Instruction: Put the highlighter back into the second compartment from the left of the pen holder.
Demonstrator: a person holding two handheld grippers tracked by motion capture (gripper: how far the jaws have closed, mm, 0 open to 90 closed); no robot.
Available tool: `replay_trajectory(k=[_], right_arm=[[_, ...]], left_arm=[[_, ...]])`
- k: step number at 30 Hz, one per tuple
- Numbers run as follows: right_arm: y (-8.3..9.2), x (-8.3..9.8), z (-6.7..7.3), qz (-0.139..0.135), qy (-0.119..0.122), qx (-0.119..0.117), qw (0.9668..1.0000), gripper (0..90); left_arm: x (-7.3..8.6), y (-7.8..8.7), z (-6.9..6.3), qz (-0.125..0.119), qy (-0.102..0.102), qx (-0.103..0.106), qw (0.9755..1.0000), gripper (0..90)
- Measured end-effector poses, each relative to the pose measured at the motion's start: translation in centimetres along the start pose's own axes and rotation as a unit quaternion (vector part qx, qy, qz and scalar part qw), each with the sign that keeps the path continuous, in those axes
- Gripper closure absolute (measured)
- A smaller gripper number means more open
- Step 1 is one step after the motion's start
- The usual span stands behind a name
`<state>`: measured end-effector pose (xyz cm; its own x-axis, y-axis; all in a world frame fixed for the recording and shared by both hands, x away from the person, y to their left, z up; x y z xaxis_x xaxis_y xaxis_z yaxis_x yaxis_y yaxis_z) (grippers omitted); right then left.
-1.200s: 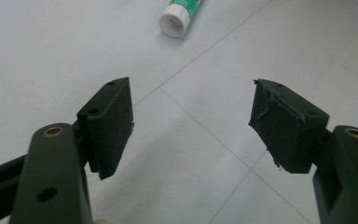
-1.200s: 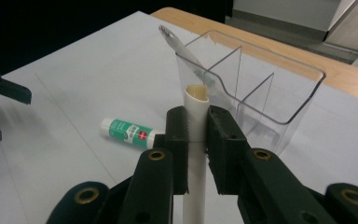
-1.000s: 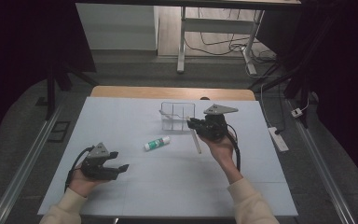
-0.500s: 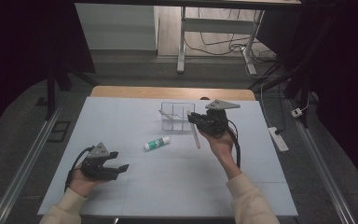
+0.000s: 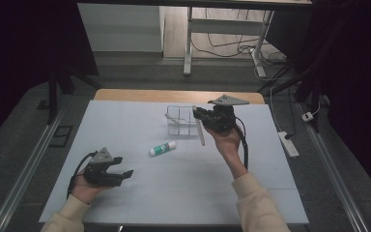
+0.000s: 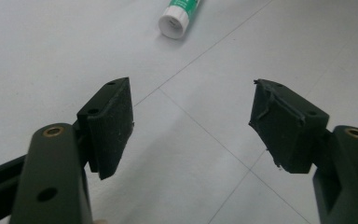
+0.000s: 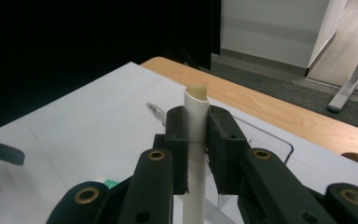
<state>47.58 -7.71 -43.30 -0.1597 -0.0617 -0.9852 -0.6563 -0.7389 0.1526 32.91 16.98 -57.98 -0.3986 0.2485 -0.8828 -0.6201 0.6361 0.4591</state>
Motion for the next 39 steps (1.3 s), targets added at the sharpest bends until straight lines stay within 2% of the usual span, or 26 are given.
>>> replay_trajectory(k=[15,32,39], right_arm=[[-1.3,-1.5,-0.1,-0.014,0.009,0.005,0.9999,77.7],[-2.4,-2.6,-0.8,-0.030,-0.002,0.013,0.9995,77.7],[-2.8,-3.2,-0.9,-0.037,0.001,0.018,0.9992,77.7]], left_arm=[[0.0,0.0,0.0,-0.001,0.001,0.002,1.0000,29.7],[0.0,0.0,0.0,-0.002,0.002,0.002,1.0000,29.7],[0.0,0.0,0.0,-0.001,0.002,0.003,1.0000,29.7]])
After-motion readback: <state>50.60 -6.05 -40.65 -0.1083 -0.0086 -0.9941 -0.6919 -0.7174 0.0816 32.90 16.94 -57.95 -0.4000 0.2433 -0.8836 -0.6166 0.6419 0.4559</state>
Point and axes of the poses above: each handheld gripper's, and its own axes: y roughly backward along the jaws, x roughly out of its underside, z roughly to its left, the point moved 10 cm from there along -y, roughly forward along the jaws, and after that the axes turned 14 degrees about -z, right-handed, at the moved point
